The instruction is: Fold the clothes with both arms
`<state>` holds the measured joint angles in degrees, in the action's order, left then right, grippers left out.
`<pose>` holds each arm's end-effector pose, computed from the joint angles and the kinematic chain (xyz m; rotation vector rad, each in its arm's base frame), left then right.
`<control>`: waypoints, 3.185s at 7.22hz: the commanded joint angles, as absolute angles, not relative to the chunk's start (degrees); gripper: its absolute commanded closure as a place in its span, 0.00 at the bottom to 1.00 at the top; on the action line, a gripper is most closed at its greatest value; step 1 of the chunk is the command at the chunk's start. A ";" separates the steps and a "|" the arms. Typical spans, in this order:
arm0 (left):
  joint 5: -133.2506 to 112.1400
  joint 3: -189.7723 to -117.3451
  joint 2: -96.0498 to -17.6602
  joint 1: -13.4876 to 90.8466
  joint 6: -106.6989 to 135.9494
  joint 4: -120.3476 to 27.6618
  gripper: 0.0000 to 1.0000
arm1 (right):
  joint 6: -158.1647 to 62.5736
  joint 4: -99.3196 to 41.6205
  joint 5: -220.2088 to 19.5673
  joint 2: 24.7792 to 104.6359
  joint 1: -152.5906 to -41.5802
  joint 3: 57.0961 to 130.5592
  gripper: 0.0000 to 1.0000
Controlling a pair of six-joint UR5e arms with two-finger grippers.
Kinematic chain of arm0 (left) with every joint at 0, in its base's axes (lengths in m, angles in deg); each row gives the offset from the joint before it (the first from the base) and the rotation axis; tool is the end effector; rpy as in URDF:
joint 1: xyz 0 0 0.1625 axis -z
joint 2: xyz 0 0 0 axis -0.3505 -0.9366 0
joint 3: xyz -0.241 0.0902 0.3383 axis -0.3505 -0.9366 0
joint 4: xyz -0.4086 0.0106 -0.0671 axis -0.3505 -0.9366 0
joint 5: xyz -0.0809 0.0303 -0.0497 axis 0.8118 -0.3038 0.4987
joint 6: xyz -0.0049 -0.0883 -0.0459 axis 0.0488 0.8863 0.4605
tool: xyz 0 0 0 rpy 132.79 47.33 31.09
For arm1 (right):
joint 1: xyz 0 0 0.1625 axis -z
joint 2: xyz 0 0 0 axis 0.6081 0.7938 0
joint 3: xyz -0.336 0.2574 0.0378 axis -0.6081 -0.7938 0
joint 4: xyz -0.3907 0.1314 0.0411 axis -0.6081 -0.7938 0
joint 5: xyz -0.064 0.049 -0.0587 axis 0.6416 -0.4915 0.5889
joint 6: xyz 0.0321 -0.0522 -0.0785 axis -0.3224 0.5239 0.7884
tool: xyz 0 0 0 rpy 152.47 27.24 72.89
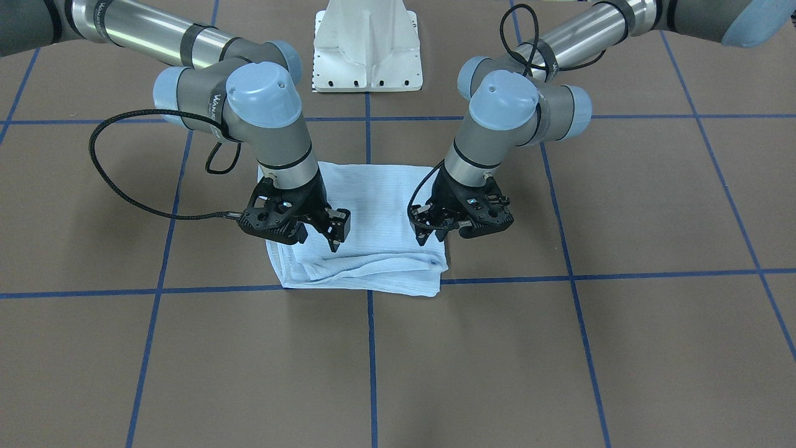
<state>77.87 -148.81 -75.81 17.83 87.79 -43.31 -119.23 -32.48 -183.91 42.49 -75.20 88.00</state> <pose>0.5026 -0.5241 0.2363 0.0482 1.0563 -0.3967 -0.5104 -0.5277 0.2139 0.0344 -0.9005 0.4565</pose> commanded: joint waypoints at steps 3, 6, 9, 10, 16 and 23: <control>78.04 -149.33 -73.93 21.31 85.69 -42.47 0.01 | -116.74 -32.34 -185.92 43.67 -78.22 88.28 0.00; 80.74 -159.15 -62.44 27.36 69.30 -42.47 0.01 | -94.39 -32.52 -192.76 52.35 -89.18 90.57 0.00; 88.90 -163.31 -49.51 42.97 43.16 -42.48 0.01 | -69.77 -32.43 -203.13 62.71 -102.10 91.53 0.00; 91.02 -163.22 -45.21 49.38 33.57 -42.39 0.01 | -62.05 -32.35 -206.12 69.10 -106.32 94.76 0.00; 91.49 -158.83 -38.05 65.79 9.59 -36.31 0.00 | -26.73 -36.22 -209.76 84.03 -122.27 96.11 0.00; 97.20 -159.95 -33.22 65.79 4.50 -30.48 0.01 | -43.51 -35.16 -212.21 90.35 -125.08 97.34 0.00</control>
